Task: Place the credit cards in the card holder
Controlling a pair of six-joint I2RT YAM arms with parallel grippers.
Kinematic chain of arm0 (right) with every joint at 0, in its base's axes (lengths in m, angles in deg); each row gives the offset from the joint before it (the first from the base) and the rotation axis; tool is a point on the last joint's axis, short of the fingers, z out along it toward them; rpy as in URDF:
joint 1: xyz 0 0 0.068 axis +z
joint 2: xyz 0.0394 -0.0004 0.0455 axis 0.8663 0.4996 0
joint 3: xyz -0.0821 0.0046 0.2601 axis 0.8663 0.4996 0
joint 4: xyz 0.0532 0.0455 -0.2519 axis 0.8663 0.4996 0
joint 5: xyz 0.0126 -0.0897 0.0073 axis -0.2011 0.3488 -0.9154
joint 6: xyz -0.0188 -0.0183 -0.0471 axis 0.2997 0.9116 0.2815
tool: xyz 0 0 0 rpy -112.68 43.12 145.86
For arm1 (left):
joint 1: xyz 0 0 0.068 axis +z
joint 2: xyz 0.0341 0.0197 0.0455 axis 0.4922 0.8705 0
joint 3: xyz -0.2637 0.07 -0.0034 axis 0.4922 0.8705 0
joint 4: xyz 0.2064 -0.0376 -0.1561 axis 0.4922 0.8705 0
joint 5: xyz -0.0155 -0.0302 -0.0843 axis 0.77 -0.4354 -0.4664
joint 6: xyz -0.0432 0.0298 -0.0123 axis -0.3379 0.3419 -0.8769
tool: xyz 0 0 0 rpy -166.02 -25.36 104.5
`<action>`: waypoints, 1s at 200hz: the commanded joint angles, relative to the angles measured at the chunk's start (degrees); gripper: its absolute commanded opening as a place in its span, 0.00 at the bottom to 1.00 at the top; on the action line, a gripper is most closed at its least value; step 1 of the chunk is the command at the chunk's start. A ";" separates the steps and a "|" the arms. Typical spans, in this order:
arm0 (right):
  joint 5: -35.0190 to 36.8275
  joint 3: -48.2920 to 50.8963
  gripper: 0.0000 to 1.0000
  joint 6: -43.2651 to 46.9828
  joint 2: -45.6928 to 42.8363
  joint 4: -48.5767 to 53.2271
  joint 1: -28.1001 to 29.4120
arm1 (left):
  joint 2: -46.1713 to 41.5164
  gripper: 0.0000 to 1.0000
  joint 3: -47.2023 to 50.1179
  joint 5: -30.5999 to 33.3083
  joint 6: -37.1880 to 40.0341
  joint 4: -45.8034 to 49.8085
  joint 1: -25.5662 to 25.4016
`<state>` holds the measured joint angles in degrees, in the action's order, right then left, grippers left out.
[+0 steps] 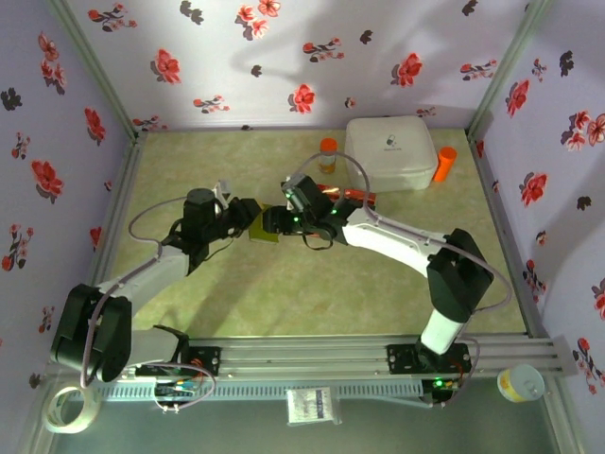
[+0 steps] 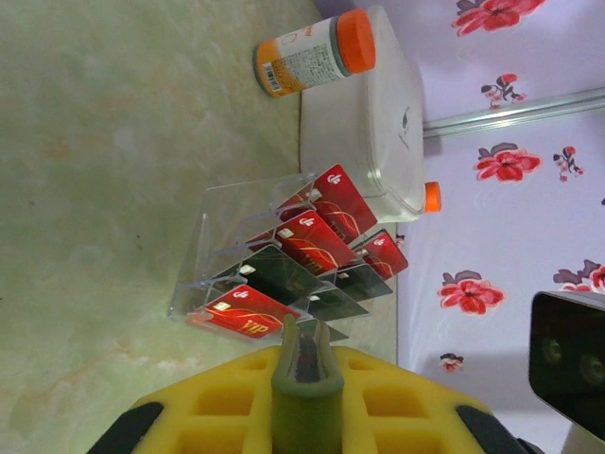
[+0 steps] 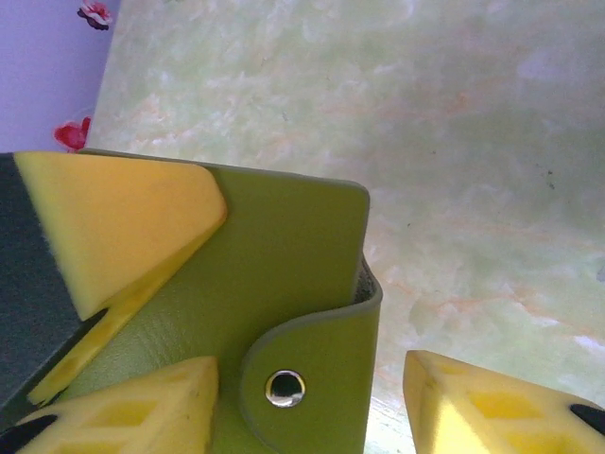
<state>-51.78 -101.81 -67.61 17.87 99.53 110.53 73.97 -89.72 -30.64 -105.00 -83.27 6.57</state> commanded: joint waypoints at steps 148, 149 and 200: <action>18.96 21.18 0.38 -5.11 -14.15 6.64 -0.93 | -6.55 0.00 -3.41 -0.21 -5.17 -4.81 -1.87; 18.87 21.31 0.38 -5.16 -14.49 6.63 -0.98 | -6.49 0.00 -3.38 -0.20 -5.12 -4.75 -1.87; 8.92 23.19 0.57 -6.48 -26.57 -2.09 -1.89 | -2.09 0.00 -3.80 -1.60 -2.35 -7.37 -1.91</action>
<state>-37.85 -78.38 -72.60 -4.97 103.66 109.24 69.82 -91.73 -30.35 -109.42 -87.27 4.73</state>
